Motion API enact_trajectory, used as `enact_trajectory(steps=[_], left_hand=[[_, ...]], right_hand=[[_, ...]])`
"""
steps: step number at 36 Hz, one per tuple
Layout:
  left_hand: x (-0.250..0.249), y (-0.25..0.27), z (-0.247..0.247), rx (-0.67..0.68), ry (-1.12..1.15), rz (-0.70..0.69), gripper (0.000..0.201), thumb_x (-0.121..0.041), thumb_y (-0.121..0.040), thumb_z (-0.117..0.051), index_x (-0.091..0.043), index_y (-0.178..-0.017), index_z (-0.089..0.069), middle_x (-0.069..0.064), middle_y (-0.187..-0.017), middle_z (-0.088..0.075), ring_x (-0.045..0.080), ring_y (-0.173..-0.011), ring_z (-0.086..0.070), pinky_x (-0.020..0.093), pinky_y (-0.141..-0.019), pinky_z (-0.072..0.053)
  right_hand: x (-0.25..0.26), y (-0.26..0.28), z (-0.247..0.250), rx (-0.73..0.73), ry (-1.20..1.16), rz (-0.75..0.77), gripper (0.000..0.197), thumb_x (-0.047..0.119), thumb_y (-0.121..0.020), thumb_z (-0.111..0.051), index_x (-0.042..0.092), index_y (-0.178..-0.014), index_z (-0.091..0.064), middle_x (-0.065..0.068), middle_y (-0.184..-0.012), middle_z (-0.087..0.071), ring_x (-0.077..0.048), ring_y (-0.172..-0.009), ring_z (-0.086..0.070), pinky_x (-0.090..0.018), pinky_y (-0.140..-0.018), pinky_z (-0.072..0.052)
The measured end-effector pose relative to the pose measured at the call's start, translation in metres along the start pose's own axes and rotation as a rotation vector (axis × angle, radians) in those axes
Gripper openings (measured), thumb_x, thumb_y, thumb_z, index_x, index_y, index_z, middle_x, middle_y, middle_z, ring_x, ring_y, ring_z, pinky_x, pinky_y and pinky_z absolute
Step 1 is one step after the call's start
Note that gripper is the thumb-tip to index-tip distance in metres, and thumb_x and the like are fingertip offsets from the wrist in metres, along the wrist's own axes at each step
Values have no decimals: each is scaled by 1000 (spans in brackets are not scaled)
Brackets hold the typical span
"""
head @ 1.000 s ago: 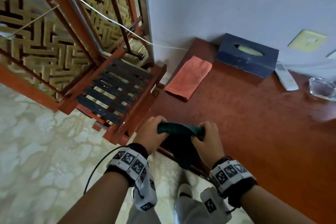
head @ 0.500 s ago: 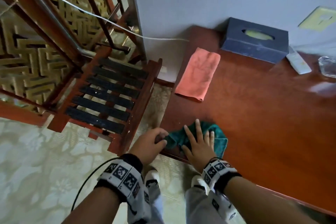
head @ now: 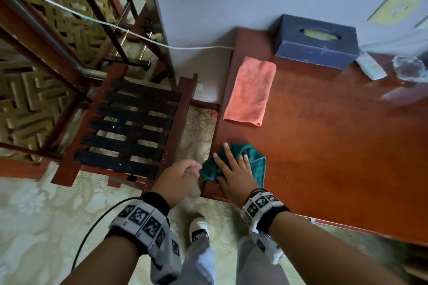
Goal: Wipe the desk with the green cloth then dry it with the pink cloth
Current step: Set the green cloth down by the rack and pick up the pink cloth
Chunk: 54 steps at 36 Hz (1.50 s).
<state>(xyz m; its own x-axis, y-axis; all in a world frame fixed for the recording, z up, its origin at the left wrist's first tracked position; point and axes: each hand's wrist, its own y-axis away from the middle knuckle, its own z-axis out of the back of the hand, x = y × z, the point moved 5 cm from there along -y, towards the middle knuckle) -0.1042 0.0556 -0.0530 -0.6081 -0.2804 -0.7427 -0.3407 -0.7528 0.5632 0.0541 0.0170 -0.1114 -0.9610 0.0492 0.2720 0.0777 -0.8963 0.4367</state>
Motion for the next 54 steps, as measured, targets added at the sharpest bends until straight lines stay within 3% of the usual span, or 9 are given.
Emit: enact_trajectory(steps=[2,6,11,18,23,28,42,48,54], left_hand=[[-2,0,-2,26,-4,1,19,-19,-95,-48,-25,-107,-62,-10,-100,-64,-2,-85,-57,15,-68,-40],[-4,-1,-5,75,-34,-25,19,-18,-94,-49,-29,-105,-60,-8,-108,-64,6,-104,-57,23,-90,-43],[-9,-2,-11,101,-34,-67,19,-12,-94,-50,-19,-108,-61,-6,-105,-64,2,-97,-58,6,-76,-39],[-4,-3,-17,129,-76,-82,17,-16,-94,-50,-25,-104,-60,-10,-103,-64,2,-100,-59,14,-85,-42],[-1,-2,-20,130,-102,-81,17,-18,-95,-50,-26,-106,-59,-9,-108,-62,2,-103,-58,19,-91,-42],[0,0,-21,123,-97,-50,17,-16,-95,-50,-23,-107,-60,-3,-107,-64,7,-103,-58,20,-92,-41],[-26,-25,-45,90,-263,-16,44,-28,-99,-42,-24,-143,-37,4,-122,-58,18,-111,-54,23,-86,-40],[-34,-42,-39,26,-344,-21,35,-25,-95,-52,-14,-128,-56,4,-126,-59,19,-113,-55,27,-92,-44],[-31,-40,-17,-111,-224,-62,23,-20,-94,-54,-12,-115,-62,0,-113,-63,13,-101,-57,16,-77,-36]], right_hand=[[-1,10,-4,5,0,-8,60,34,-101,-37,31,-153,-7,-2,-158,19,-35,-144,-11,-46,-116,7],[-16,26,-10,-14,-27,-58,60,35,-99,-40,31,-152,-14,0,-155,20,-37,-141,-21,-49,-116,0],[-54,41,-3,-60,-54,-194,58,44,-98,-33,39,-151,-11,1,-158,18,-35,-144,-17,-46,-117,-2],[-108,71,5,-97,-80,-458,63,54,-96,-38,50,-146,-1,6,-159,18,-38,-143,-14,-46,-118,-3],[-102,80,-2,-92,-121,-526,62,54,-97,-33,46,-148,2,6,-158,22,-42,-142,-11,-47,-117,-1],[-62,79,-9,-65,-158,-618,62,54,-98,-27,41,-150,6,7,-158,22,-37,-136,-16,-50,-109,-20],[3,48,2,-167,-557,-540,63,37,-97,-50,20,-151,-23,-5,-147,-19,-26,-128,-26,-31,-109,-29],[-1,44,11,-262,-752,-482,58,17,-93,-58,17,-147,-37,-3,-143,-31,-13,-129,-35,0,-92,-18],[-5,21,38,-417,-744,-375,56,8,-92,-55,19,-145,-39,-4,-146,-34,-16,-134,-34,-12,-105,-22]])
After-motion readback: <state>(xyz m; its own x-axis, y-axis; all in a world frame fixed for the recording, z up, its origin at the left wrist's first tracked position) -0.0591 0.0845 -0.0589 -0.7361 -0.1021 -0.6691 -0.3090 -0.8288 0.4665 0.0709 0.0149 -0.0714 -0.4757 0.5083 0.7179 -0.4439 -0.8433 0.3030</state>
